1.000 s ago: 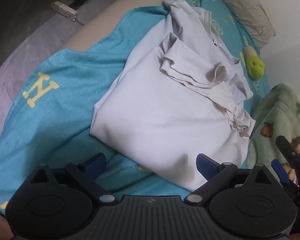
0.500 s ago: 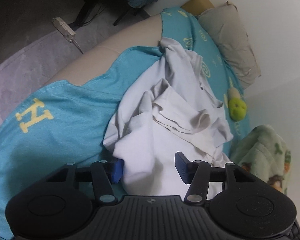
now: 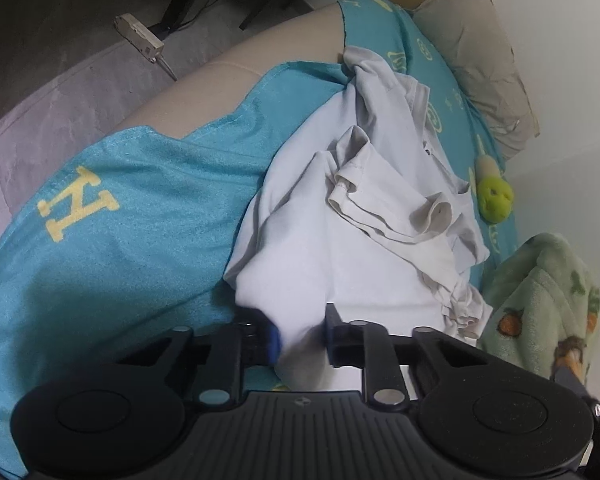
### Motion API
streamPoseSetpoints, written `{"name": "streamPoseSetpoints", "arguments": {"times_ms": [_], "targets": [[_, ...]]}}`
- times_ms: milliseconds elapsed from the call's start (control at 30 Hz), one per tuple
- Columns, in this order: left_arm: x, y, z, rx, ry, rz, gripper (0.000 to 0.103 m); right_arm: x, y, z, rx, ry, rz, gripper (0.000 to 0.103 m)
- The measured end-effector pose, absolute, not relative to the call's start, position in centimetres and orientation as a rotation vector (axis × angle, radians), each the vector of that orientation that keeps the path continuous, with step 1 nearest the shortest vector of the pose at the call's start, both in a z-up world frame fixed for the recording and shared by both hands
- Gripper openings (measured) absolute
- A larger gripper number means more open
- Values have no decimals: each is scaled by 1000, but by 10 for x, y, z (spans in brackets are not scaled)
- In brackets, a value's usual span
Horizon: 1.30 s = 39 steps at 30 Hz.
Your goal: Fold clothes
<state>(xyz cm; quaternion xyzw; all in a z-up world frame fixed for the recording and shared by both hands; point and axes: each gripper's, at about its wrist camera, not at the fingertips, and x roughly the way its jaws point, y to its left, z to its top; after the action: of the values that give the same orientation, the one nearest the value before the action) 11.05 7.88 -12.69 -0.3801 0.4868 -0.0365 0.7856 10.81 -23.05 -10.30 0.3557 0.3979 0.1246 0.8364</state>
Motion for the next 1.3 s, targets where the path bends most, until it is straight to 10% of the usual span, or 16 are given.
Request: {"name": "streamPoseSetpoints", "arguments": {"times_ms": [500, 633, 800, 1300], "targets": [[108, 88, -94, -960, 812, -183, 10, 90, -253, -174, 1235, 939, 1, 91], [108, 87, -92, -936, 807, -196, 10, 91, -268, -175, 1214, 879, -104, 70], [110, 84, -84, -878, 762, -203, 10, 92, -261, -164, 1129, 829, -120, 19], [94, 49, 41, -694, 570, -231, 7, 120, -290, -10, 825, 621, 31, 10]]}}
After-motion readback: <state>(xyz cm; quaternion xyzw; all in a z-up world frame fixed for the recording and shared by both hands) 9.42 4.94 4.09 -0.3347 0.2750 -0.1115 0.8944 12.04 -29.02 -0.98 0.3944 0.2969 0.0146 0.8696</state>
